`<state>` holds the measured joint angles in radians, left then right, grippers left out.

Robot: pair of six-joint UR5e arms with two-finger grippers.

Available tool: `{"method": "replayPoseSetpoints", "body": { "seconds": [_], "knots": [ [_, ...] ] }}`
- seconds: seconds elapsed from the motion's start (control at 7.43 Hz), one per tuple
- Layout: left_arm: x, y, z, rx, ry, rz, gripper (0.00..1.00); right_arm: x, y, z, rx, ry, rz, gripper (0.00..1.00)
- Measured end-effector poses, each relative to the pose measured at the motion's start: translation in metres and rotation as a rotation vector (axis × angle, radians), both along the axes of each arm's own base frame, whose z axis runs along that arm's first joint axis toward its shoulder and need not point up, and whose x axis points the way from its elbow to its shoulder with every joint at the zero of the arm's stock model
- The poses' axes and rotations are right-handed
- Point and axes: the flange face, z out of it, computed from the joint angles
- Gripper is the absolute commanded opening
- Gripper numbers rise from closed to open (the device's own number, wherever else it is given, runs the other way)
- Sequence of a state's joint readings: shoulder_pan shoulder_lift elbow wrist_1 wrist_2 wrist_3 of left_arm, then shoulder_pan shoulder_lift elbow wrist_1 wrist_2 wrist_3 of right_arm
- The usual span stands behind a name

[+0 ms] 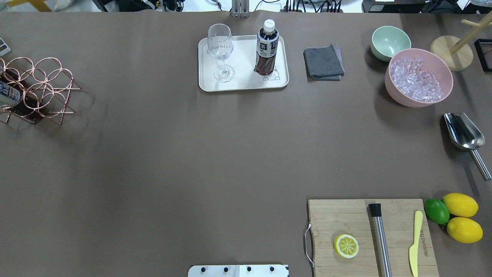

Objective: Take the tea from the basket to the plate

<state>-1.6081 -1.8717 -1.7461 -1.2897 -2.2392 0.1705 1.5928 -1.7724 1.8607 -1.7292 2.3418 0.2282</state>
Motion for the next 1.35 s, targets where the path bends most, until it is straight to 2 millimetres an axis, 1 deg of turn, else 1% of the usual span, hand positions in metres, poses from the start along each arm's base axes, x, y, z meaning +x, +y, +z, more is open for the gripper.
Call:
{"method": "replayPoseSetpoints", "body": {
  "seconds": [0.13,0.27,0.4,0.54,0.81,1.08,1.21,1.35],
  "knots": [
    [-0.008,0.007,0.011,-0.099,0.046,-0.111,0.98,0.001,0.000,-0.002,0.003,0.008,0.001,1.00],
    [-0.014,0.016,0.028,-0.168,0.082,-0.170,0.98,0.004,0.001,-0.006,0.011,0.011,0.007,1.00],
    [-0.016,0.026,0.047,-0.203,0.101,-0.193,0.98,0.008,0.002,-0.009,0.016,0.012,0.017,1.00],
    [-0.016,0.035,0.069,-0.217,0.111,-0.202,0.98,0.012,0.005,-0.010,0.016,0.013,0.028,1.00],
    [-0.016,0.037,0.110,-0.223,0.117,-0.204,0.98,0.016,0.004,-0.011,0.020,0.014,0.036,1.00],
    [-0.015,0.047,0.150,-0.214,0.118,-0.204,0.98,0.016,0.003,-0.011,0.023,0.014,0.037,1.00],
    [-0.014,0.051,0.163,-0.215,0.119,-0.206,0.98,0.016,0.003,-0.012,0.024,0.013,0.037,1.00],
    [-0.013,0.053,0.172,-0.222,0.119,-0.208,0.98,0.016,0.003,-0.012,0.024,0.013,0.037,1.00]
  ]
}}
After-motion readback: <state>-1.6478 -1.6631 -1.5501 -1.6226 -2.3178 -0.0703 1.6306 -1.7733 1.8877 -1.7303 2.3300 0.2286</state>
